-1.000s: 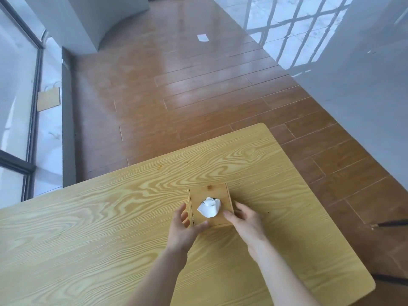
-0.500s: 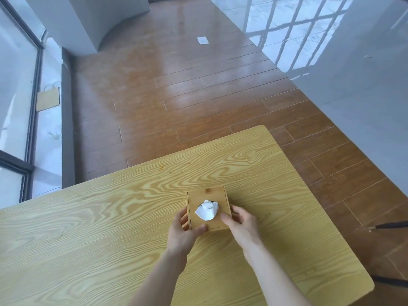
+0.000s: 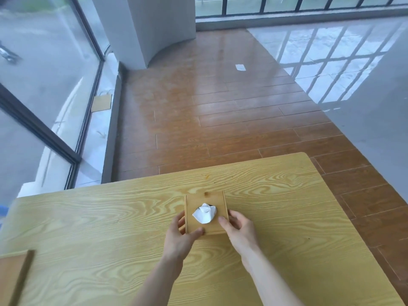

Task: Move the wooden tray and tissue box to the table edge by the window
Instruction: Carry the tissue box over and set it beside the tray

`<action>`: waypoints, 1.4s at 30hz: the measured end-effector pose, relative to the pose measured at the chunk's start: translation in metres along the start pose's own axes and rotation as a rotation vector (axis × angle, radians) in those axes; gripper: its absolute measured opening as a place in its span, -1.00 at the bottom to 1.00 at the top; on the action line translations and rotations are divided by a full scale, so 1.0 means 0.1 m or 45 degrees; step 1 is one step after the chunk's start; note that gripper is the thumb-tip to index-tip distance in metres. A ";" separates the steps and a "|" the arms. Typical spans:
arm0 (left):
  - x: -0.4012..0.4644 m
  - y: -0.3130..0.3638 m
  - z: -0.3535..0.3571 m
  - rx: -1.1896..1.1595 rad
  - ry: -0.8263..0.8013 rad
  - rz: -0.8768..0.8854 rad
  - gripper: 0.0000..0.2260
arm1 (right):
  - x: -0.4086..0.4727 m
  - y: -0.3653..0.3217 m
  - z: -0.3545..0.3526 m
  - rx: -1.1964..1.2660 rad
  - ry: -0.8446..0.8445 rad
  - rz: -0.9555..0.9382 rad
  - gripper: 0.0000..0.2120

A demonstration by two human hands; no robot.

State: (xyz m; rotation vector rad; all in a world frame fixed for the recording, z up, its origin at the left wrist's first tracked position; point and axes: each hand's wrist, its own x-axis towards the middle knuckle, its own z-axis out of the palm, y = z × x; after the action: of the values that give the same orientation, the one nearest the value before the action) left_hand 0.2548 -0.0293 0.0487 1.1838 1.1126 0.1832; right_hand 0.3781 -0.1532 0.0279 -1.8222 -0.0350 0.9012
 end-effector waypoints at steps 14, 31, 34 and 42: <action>0.20 0.17 -2.55 -0.069 0.173 0.132 -0.35 | -0.50 -0.61 2.52 -0.228 -0.084 -0.117 -0.62; 0.71 -0.19 -5.27 -0.160 0.464 0.051 -0.41 | -0.73 -0.50 5.40 -0.340 -0.315 -0.036 -0.62; 0.77 -0.25 -5.47 -0.191 0.498 0.055 -0.44 | -0.71 -0.42 5.65 -0.389 -0.323 -0.048 -0.62; 0.92 -0.41 -5.68 -0.229 0.501 0.036 -0.43 | -0.65 -0.30 5.98 -0.477 -0.261 -0.069 -0.61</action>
State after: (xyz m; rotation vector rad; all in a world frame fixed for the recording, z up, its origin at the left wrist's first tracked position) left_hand -0.1512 0.3763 -0.0100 1.0263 1.3898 0.5448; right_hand -0.0097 0.3064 -0.0083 -2.0514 -0.4040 1.0945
